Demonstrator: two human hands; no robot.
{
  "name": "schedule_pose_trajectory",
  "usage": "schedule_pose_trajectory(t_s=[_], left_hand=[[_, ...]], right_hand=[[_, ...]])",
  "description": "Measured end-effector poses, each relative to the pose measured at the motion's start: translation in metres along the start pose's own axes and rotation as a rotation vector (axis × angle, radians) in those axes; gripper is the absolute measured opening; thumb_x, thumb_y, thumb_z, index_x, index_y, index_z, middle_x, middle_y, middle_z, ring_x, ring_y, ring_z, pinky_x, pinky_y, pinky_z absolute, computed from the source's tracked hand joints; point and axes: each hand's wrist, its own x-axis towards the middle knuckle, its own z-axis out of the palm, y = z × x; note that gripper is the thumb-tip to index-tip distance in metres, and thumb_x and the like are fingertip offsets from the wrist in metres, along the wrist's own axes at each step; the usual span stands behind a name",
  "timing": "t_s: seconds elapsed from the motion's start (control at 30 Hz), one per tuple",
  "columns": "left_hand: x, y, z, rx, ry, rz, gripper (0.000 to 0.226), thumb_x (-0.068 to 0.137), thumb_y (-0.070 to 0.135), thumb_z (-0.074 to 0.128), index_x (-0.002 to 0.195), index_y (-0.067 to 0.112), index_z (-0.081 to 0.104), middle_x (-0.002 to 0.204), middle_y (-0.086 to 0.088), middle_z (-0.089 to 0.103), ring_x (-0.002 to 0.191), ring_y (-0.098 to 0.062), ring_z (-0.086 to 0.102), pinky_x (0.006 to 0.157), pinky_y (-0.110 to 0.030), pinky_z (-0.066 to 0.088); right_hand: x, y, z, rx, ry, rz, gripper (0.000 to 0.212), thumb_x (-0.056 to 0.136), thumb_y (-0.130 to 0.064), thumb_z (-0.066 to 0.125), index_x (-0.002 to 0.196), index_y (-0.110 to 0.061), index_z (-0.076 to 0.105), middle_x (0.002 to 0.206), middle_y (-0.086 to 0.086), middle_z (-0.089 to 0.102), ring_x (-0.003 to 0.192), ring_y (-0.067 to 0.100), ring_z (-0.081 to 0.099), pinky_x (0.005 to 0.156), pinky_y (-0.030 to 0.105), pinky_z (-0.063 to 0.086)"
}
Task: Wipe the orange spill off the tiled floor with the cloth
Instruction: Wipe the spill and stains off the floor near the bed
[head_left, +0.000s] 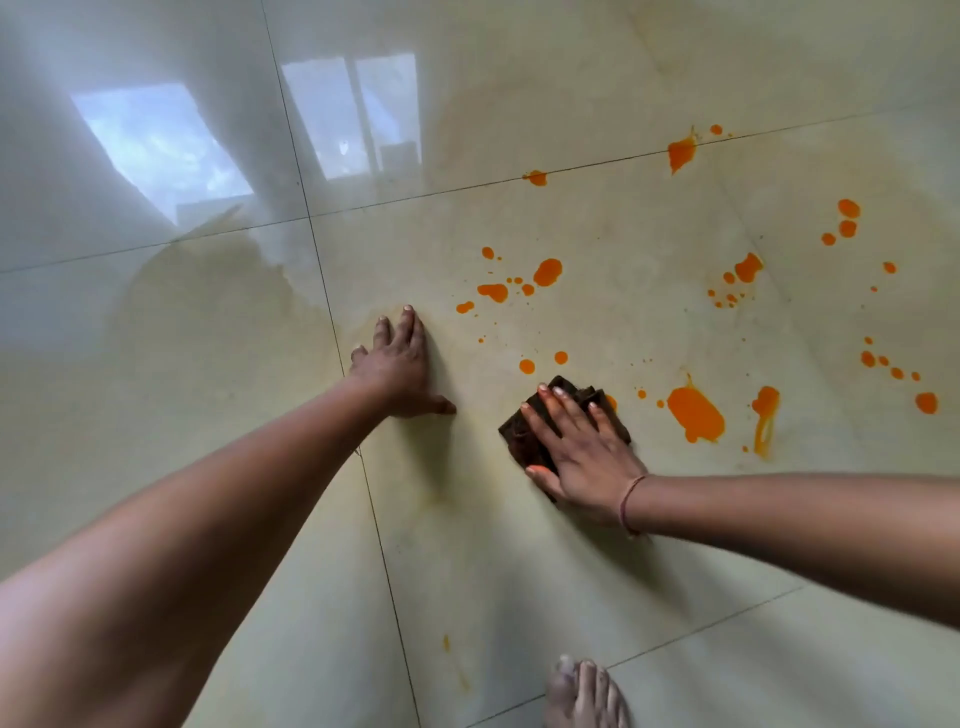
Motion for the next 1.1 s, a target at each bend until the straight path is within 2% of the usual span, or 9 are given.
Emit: schedule_pose_trajectory(t_s=[0.13,0.3,0.4,0.5,0.6,0.7,0.87,1.0,1.1], left_hand=[[-0.002,-0.001,-0.004,0.016,-0.017,-0.008,0.132,0.069,0.066,0.070,0.150,0.011,-0.019,0.158,0.000,-0.024,0.147,-0.030,-0.012,0.112,-0.057,0.026],[-0.001,-0.003,0.000,-0.026,0.005,0.004,0.134,0.067,0.060,0.074,0.150,0.011,-0.018,0.158,-0.001,-0.024,0.147,-0.030,-0.014,0.114,-0.057,0.020],[0.000,-0.005,-0.001,-0.047,0.009,0.004,0.134,0.067,0.060,0.075,0.150,0.012,-0.018,0.158,-0.001,-0.024,0.147,-0.029,-0.014,0.115,-0.056,0.019],[-0.001,-0.004,0.000,-0.055,0.003,0.000,0.134,0.067,0.059,0.075,0.150,0.012,-0.019,0.158,-0.001,-0.025,0.147,-0.029,-0.014,0.116,-0.056,0.018],[-0.002,-0.004,0.000,-0.066,0.021,-0.002,0.135,0.067,0.059,0.075,0.150,0.013,-0.019,0.158,0.000,-0.024,0.147,-0.028,-0.013,0.116,-0.056,0.017],[-0.002,-0.005,-0.001,-0.071,0.015,-0.002,0.134,0.066,0.060,0.075,0.150,0.014,-0.018,0.158,0.002,-0.024,0.147,-0.027,-0.013,0.116,-0.053,0.017],[-0.005,-0.005,-0.015,-0.008,-0.062,-0.004,0.133,0.067,0.053,0.079,0.151,0.013,-0.016,0.159,0.001,-0.023,0.148,-0.027,-0.009,0.115,-0.051,0.027],[-0.001,-0.006,-0.029,0.051,-0.036,-0.045,0.130,0.068,0.051,0.079,0.152,0.011,-0.011,0.160,-0.003,-0.019,0.148,-0.029,-0.004,0.115,-0.058,0.014],[0.019,-0.012,-0.042,-0.009,0.013,-0.094,0.143,0.055,0.056,0.085,0.152,0.012,-0.011,0.159,-0.003,-0.019,0.147,-0.032,-0.008,0.114,-0.061,0.010]], right_hand=[[0.024,-0.011,0.021,0.164,0.214,0.141,0.076,0.088,-0.061,0.022,0.154,-0.023,0.017,0.162,0.010,0.010,0.148,0.022,0.003,0.115,0.058,0.008],[0.121,-0.010,-0.027,0.218,0.316,0.260,0.070,0.094,-0.057,0.026,0.155,-0.026,0.010,0.162,0.009,0.001,0.149,0.024,-0.006,0.116,0.053,-0.004],[0.093,-0.012,-0.007,0.200,0.405,0.181,0.072,0.091,-0.056,0.027,0.154,-0.024,0.017,0.162,0.011,0.010,0.149,0.025,0.005,0.116,0.056,0.006],[0.059,-0.004,0.021,0.157,0.403,0.063,0.072,0.088,-0.053,0.035,0.153,-0.023,0.024,0.160,0.011,0.019,0.147,0.027,0.016,0.112,0.058,0.015],[0.113,-0.003,-0.009,0.173,0.462,0.079,0.072,0.086,-0.053,0.036,0.150,-0.022,0.030,0.157,0.013,0.027,0.146,0.027,0.022,0.111,0.060,0.019],[0.135,-0.006,-0.019,0.196,0.439,0.129,0.072,0.086,-0.052,0.034,0.152,-0.022,0.027,0.158,0.013,0.023,0.147,0.027,0.017,0.113,0.059,0.014],[0.068,-0.002,0.013,0.131,0.430,0.042,0.072,0.088,-0.050,0.037,0.153,-0.021,0.024,0.159,0.013,0.019,0.147,0.028,0.018,0.112,0.058,0.015],[0.082,-0.003,0.004,0.149,0.420,0.052,0.073,0.086,-0.051,0.037,0.151,-0.021,0.028,0.158,0.013,0.023,0.146,0.028,0.021,0.111,0.057,0.011],[0.139,-0.001,-0.026,0.174,0.473,0.068,0.072,0.084,-0.052,0.038,0.148,-0.020,0.036,0.155,0.014,0.030,0.143,0.028,0.027,0.111,0.057,0.016]])
